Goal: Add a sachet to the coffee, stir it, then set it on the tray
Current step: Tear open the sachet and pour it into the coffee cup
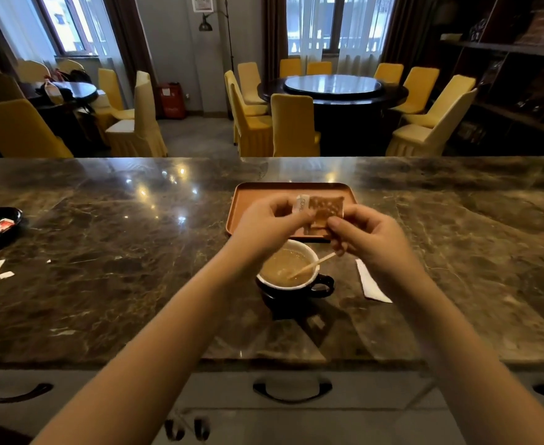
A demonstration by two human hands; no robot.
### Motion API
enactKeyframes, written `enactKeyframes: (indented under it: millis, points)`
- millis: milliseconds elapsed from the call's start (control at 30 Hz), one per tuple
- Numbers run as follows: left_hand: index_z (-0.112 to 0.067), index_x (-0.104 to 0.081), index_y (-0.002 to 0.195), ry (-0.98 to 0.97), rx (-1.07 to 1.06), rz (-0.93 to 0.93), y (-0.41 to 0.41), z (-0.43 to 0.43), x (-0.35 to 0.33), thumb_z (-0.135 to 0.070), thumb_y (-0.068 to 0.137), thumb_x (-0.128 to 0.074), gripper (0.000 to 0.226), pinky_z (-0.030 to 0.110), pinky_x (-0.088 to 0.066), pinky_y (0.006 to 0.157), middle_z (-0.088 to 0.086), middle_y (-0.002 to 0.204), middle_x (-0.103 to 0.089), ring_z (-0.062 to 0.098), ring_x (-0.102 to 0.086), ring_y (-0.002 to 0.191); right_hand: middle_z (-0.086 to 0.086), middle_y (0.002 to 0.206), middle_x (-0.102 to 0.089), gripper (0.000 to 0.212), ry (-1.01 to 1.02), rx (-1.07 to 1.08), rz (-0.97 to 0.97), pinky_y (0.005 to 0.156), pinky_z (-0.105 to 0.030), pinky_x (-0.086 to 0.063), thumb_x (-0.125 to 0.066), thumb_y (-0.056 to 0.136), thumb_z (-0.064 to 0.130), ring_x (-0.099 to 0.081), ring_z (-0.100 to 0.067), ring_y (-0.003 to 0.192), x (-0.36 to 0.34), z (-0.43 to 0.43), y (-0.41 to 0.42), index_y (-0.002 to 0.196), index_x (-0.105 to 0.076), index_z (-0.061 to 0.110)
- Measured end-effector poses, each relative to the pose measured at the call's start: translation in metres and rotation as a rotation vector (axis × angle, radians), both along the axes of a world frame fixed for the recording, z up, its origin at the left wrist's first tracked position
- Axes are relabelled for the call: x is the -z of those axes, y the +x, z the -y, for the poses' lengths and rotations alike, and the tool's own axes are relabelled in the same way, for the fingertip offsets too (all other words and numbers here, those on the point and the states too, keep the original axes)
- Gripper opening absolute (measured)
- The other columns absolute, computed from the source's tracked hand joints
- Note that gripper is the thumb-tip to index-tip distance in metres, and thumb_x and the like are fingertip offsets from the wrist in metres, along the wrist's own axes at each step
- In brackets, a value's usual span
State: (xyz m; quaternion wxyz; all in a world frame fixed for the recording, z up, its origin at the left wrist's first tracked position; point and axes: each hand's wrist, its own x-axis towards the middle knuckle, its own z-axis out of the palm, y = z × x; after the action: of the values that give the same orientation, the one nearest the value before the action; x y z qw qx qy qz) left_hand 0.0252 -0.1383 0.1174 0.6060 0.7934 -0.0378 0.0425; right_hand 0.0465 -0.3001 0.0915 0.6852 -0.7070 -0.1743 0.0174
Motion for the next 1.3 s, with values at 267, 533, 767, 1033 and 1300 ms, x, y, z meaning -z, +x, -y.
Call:
enactKeyframes:
  millis: [267, 533, 767, 1033, 1300]
  points:
    - [-0.016, -0.065, 0.089, 0.142, -0.024, -0.039, 0.05, -0.02, 0.007, -0.023, 0.086, -0.061, 0.009, 0.008, -0.044, 0.053, -0.006, 0.075, -0.065, -0.005, -0.057, 0.06, -0.005, 0.073, -0.067, 0.012, -0.206, -0.118, -0.057, 0.051, -0.015, -0.049, -0.06, 0.084, 0.011, -0.058, -0.011, 0.059, -0.005, -0.006, 0.063, 0.092, -0.066, 0.005]
    - [-0.015, -0.067, 0.09, 0.093, -0.047, -0.054, 0.072, -0.032, 0.041, -0.017, 0.083, -0.064, 0.008, 0.003, -0.043, 0.054, -0.009, 0.076, -0.067, -0.009, -0.062, 0.061, 0.003, 0.068, -0.07, 0.008, -0.276, -0.198, -0.15, 0.055, -0.015, -0.05, -0.063, 0.081, 0.014, -0.062, -0.01, 0.065, 0.017, -0.01, 0.102, 0.086, -0.068, 0.01]
    - [-0.013, -0.07, 0.091, 0.081, -0.015, -0.092, 0.074, -0.046, 0.058, -0.017, 0.079, -0.068, 0.013, 0.016, -0.055, 0.071, -0.001, 0.084, -0.074, 0.007, -0.07, 0.077, 0.004, 0.07, -0.072, 0.017, -0.148, -0.262, -0.205, 0.058, -0.018, -0.048, -0.064, 0.07, 0.024, -0.061, -0.018, 0.072, 0.039, -0.02, 0.103, 0.082, -0.068, 0.012]
    - [-0.012, -0.071, 0.085, 0.184, 0.044, -0.059, 0.073, -0.05, 0.061, -0.021, 0.078, -0.067, 0.012, 0.012, -0.052, 0.062, 0.003, 0.079, -0.073, 0.008, -0.068, 0.069, 0.001, 0.074, -0.074, 0.012, -0.261, -0.199, -0.045, 0.058, -0.013, -0.052, -0.065, 0.076, 0.02, -0.066, -0.007, 0.065, 0.04, -0.024, 0.098, 0.083, -0.069, 0.012]
    - [-0.01, -0.071, 0.083, 0.279, 0.057, -0.031, 0.069, -0.05, 0.059, -0.027, 0.077, -0.067, 0.019, 0.038, -0.054, 0.074, 0.009, 0.081, -0.073, 0.025, -0.067, 0.077, 0.004, 0.085, -0.071, 0.009, -0.351, -0.174, 0.113, 0.059, -0.013, -0.052, -0.064, 0.076, 0.022, -0.067, -0.011, 0.069, 0.038, -0.028, 0.092, 0.081, -0.068, 0.016]
